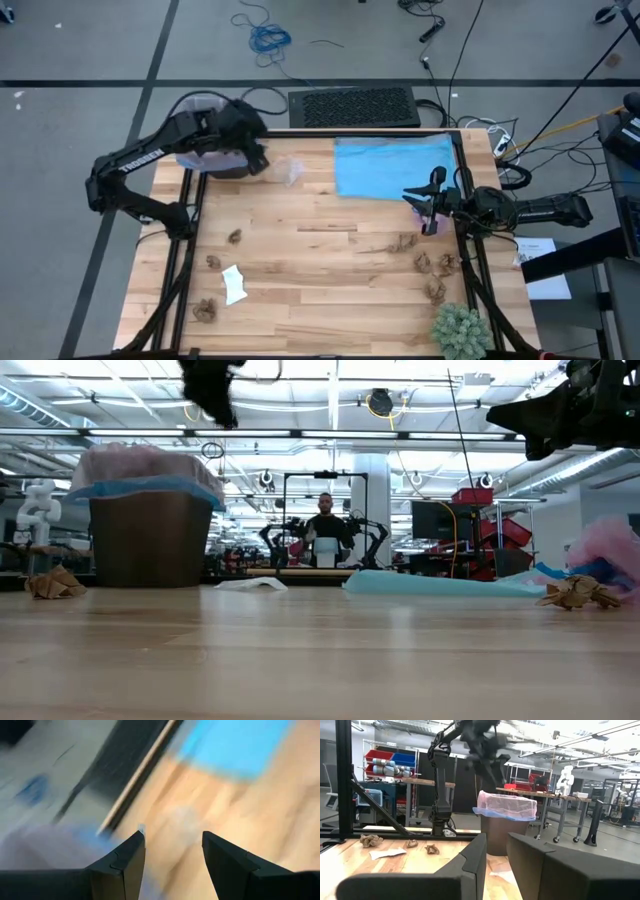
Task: Place trash/remove bag and relplace
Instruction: Put the transparent plastic into the trash bin
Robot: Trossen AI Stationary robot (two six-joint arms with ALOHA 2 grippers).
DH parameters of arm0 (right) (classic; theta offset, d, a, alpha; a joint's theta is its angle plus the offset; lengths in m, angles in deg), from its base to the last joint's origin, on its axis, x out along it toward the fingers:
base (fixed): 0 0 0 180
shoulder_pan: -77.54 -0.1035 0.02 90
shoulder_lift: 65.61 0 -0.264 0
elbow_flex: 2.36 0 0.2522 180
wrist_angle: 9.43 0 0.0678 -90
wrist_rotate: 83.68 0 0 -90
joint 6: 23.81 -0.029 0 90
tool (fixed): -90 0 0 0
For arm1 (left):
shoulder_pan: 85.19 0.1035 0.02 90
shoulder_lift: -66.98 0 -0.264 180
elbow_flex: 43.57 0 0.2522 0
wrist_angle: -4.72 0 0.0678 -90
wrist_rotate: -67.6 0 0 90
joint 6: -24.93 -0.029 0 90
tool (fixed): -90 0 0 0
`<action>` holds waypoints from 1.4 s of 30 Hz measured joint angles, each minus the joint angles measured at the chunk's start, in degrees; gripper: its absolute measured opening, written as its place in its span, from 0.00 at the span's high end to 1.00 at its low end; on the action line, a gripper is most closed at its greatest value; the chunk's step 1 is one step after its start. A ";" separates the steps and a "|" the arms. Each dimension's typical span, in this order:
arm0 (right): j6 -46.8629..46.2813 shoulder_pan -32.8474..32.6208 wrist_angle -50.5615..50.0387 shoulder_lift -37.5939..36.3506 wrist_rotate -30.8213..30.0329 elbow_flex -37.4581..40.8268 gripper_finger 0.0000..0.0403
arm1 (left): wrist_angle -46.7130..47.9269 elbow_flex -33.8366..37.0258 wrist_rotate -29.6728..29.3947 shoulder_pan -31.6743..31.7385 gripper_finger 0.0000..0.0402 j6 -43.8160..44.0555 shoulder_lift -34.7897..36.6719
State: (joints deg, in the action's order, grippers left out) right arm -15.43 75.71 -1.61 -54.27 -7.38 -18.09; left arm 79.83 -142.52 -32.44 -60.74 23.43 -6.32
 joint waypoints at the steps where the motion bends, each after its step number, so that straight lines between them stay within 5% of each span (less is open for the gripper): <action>1: 0.00 0.00 -0.02 0.00 -0.02 0.00 0.82 | -1.42 -0.02 0.74 -0.87 0.52 0.88 -0.09; 10: -0.15 0.00 -0.02 0.00 -0.02 0.00 0.82 | 1.66 6.19 -1.19 -4.81 0.52 7.65 -10.94; 21: -0.13 0.00 0.00 0.00 0.00 0.00 0.82 | -10.90 9.88 -9.66 -6.81 0.52 7.10 -30.50; 34: 0.30 0.00 0.20 0.00 -0.07 0.00 0.82 | -16.84 9.72 -12.09 -4.37 0.53 4.40 -40.44; 37: 0.42 0.00 0.48 -0.02 -0.15 0.00 0.82 | -17.63 9.70 -13.66 -4.14 0.61 3.96 -41.13; 42: 0.37 0.00 0.50 -0.02 -0.31 0.00 0.82 | -20.06 9.77 -14.48 -3.75 0.95 0.86 -41.19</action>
State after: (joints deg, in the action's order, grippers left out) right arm -15.06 75.71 -1.11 -54.29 -7.68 -18.09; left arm 59.77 -132.75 -46.92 -64.49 24.29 -47.51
